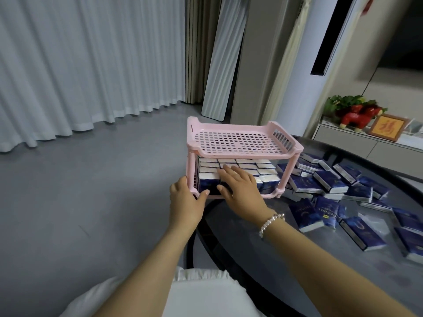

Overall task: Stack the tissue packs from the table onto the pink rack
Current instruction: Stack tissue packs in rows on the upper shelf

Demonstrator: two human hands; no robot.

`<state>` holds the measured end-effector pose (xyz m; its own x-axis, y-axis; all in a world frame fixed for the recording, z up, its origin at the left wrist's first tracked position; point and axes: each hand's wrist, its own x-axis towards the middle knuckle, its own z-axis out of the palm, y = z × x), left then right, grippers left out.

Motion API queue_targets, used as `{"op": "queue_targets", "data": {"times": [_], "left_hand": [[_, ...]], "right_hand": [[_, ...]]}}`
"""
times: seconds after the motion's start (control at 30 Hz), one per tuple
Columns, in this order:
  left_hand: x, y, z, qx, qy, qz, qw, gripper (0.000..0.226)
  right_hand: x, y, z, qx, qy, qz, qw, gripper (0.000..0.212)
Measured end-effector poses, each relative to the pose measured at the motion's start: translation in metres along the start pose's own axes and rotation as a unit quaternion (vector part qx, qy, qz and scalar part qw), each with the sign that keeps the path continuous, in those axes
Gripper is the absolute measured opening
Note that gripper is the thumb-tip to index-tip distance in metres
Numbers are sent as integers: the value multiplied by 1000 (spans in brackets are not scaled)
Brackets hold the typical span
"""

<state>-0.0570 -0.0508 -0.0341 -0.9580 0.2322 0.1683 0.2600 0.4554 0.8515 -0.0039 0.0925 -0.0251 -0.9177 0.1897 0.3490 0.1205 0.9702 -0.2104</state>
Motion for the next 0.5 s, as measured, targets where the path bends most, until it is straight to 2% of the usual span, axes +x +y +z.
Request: {"op": "queue_targets", "data": {"times": [0.1,0.23,0.33,0.5], "left_hand": [[-17,9,-3,-5,6,33,999,66],[-41,24,-3,-13,-35,72,997,56],[-59,34,7,-19,-89,79,993,53],[-75,57,41,-14,-191,54,980,49]], "right_hand": [[-26,1,-3,60,41,40,997,42],[-63,7,-14,119,93,91,984,36],[-96,15,-24,134,127,135,973,31],[-142,45,-41,143,142,220,955,28]]}}
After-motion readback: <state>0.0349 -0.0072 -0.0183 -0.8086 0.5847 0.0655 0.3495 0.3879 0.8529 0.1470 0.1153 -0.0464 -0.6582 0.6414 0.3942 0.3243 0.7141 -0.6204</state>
